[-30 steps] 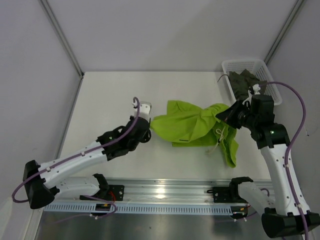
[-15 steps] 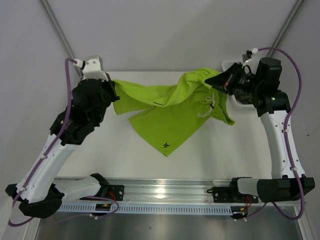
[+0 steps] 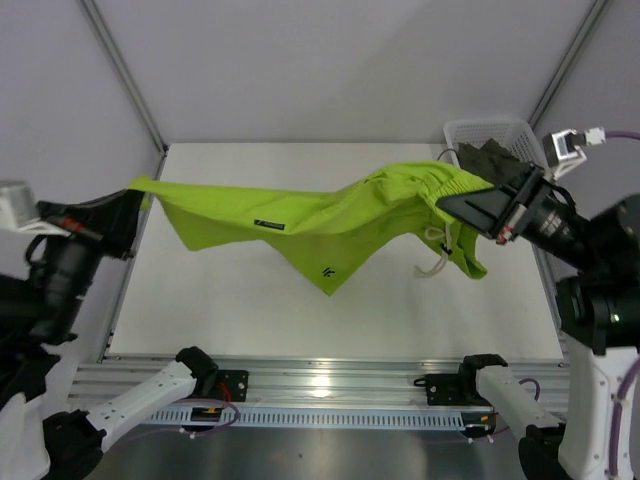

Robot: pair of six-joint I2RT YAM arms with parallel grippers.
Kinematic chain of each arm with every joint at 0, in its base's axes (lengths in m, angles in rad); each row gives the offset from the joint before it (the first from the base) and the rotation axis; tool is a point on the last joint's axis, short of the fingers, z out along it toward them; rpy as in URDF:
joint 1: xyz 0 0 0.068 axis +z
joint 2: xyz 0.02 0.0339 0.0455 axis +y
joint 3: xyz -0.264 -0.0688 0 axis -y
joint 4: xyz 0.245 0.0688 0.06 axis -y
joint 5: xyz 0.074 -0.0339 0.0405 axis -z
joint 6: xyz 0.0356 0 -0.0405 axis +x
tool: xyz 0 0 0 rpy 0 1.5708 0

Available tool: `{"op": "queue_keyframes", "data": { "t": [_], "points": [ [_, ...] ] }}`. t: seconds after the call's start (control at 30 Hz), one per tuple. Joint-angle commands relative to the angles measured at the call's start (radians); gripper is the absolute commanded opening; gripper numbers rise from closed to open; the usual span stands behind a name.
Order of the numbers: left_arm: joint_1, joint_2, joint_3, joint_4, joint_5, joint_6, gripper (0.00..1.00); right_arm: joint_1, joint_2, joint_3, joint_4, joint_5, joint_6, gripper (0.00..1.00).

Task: Fold and stack the shorts
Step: Flatten the shorts out

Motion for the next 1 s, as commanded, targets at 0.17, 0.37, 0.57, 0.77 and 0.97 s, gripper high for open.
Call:
{"op": "queue_keyframes", "data": {
  "t": [0.17, 0.37, 0.57, 0.77, 0.97],
  "points": [
    [0.004, -0.011, 0.159, -0.145, 0.186, -0.004, 0.00, 0.001, -0.149, 0.054, 0.054, -0.048, 0.180, 0.00],
    [0.004, 0.113, 0.195, -0.199, 0.081, 0.000, 0.00, 0.001, -0.062, -0.052, 0.076, -0.050, 0.180, 0.00],
    [0.012, 0.170, -0.121, -0.092, 0.025, -0.068, 0.00, -0.003, -0.060, -0.428, 0.339, -0.033, 0.267, 0.00],
    [0.108, 0.179, -0.546, 0.160, 0.193, -0.227, 0.00, -0.006, 0.027, -0.630, 0.421, 0.005, 0.225, 0.00],
    [0.229, 0.263, -0.675, 0.393, 0.238, -0.269, 0.00, -0.017, 0.257, -0.607, 0.554, 0.039, 0.186, 0.00]
  ]
}}
